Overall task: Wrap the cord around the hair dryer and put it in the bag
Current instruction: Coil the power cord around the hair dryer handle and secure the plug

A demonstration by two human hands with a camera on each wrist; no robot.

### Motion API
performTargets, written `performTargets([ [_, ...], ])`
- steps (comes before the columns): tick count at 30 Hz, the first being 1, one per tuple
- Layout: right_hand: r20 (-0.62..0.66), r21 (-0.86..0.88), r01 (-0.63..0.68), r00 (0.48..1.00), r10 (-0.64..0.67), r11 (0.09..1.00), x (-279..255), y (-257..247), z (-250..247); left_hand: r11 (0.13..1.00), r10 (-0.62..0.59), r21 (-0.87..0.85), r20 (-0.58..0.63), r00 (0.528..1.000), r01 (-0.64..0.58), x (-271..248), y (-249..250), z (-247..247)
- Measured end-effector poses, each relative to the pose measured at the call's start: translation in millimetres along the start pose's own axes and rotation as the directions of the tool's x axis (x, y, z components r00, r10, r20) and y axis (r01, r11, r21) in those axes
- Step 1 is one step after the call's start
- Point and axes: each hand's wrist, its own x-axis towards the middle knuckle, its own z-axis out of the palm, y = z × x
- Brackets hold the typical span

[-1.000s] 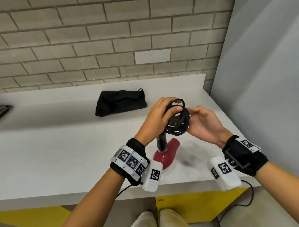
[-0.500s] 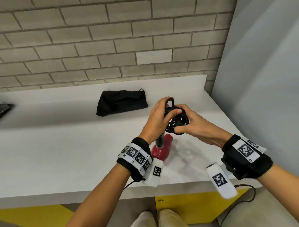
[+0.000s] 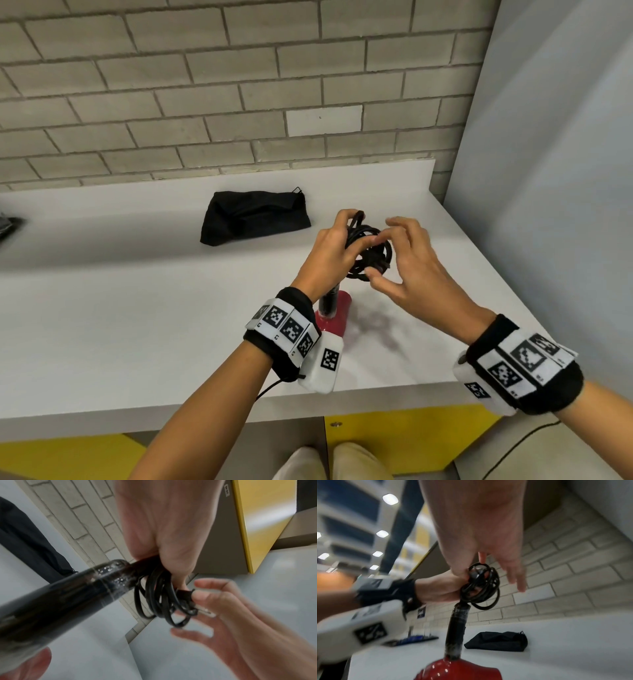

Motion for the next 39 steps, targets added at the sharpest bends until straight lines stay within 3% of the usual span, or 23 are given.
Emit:
performTargets([
  [1,-0.034,-0.126,0.038,0.998,-0.043,0.991,-1,-2,1,1.0,-0.006,-0.006,-0.008,1.0,0.006,0,1,0],
  [3,-0.019,-0.193,0.023,0.999,-0.027,0.981,2,-7,2,1.0,-0.003,-0.013,-0.009,1.0,0.003,-1,3,0],
  [8,0.122,-0.089,-0.017,0.992,0.028,0.996,11,-5,0,1.0,-0.011,-0.027,-0.042,0.999,0.01,0,2,-4],
  [12,0.08,-0.127,0.043,0.996,-0.033,0.991,8,-4,-6,1.0,0.007,0.027,-0.081,0.997,-0.005,-7,-2,0],
  [16,0.079,0.237,-0.073,0.995,0.056,0.969,1,-11,-9,0.997,0.073,0.045,-0.162,0.984,-0.067,-12,2,4],
  [20,0.025,0.404,-0.149,0.988,0.152,0.903,1,-16,-10,0.976,0.188,0.14,-0.164,0.968,-0.166,-16,11,5],
  [22,0.041,0.417,-0.133,0.991,0.128,0.899,0,-17,-10,0.978,0.184,0.134,-0.166,0.969,-0.163,-14,11,4],
  [27,-0.023,0.238,-0.019,0.999,0.026,0.971,2,-10,-6,0.983,0.184,0.051,-0.224,0.957,-0.177,-10,11,3],
  [30,-0.124,0.013,0.011,0.992,-0.01,1.0,1,-6,0,0.988,0.139,-0.029,-0.263,0.955,-0.152,-14,11,8],
  [34,-0.118,-0.309,0.023,0.991,-0.062,0.951,-2,-4,9,0.991,0.118,-0.034,-0.287,0.951,-0.133,-12,11,12],
  [39,-0.195,-0.502,0.006,0.973,-0.12,0.865,-4,-4,14,0.992,0.096,-0.053,-0.292,0.952,-0.116,-11,10,11],
])
